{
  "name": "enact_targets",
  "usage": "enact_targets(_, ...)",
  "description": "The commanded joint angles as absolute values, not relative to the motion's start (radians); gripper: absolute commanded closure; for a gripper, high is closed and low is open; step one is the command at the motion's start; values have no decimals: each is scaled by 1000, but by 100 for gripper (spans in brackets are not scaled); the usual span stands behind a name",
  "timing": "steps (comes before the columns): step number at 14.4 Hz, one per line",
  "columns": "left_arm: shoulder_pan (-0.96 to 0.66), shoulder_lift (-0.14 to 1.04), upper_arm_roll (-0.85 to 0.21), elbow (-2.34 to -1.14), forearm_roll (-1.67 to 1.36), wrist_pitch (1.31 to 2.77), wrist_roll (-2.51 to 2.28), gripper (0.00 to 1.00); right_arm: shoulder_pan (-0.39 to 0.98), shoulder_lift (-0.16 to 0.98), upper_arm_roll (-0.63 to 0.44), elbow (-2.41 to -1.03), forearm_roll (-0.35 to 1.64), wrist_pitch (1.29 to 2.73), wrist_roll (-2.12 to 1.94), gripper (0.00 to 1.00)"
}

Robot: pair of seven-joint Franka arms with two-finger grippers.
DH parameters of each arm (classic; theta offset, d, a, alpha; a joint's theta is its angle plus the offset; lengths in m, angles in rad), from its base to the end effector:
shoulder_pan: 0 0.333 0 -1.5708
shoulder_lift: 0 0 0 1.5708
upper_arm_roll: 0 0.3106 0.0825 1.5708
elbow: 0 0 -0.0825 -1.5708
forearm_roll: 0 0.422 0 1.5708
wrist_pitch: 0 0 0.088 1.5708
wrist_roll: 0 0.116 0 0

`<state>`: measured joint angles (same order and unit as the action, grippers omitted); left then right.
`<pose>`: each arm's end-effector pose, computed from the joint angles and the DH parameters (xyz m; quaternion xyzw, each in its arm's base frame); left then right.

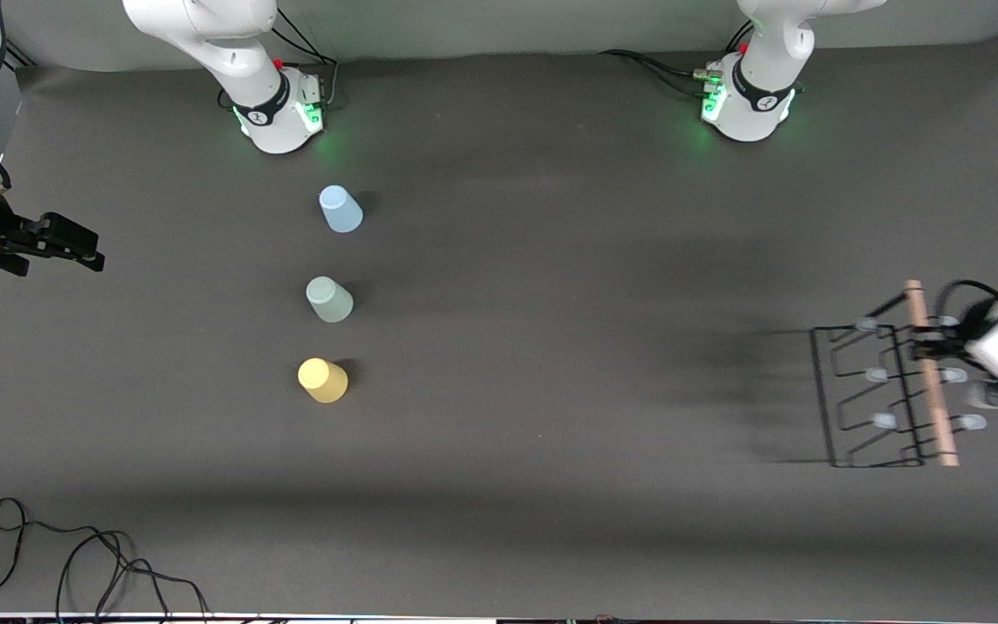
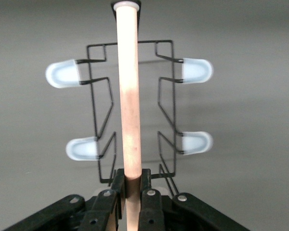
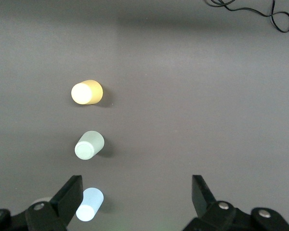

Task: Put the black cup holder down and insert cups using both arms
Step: 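Grasp the rack handle and carry the rack toward the cups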

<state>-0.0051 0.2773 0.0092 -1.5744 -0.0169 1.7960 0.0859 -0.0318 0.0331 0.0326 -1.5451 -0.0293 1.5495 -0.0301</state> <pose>0.6741 0.0007 0.4507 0.9988 -0.0389 -0.0275 0.0082 0.6000 -0.0033 0.6017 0.9997 0.0153 -0.0145 0.0139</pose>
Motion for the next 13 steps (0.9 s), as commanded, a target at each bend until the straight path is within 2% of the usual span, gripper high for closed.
enact_targets(1,-130,222,20,-1621,-96,1773,-39,100,-34,46,34,-1520,-32,1540,-26,0)
enact_targets(9,-530,244,20,-1620,-104,1752,-478,100,-32,44,34,-1522,-32,1540,-26,0)
enact_targets(13,-696,302,20,-1621,-97,1765,-618,100,-32,44,34,-1522,-32,1539,-26,0)
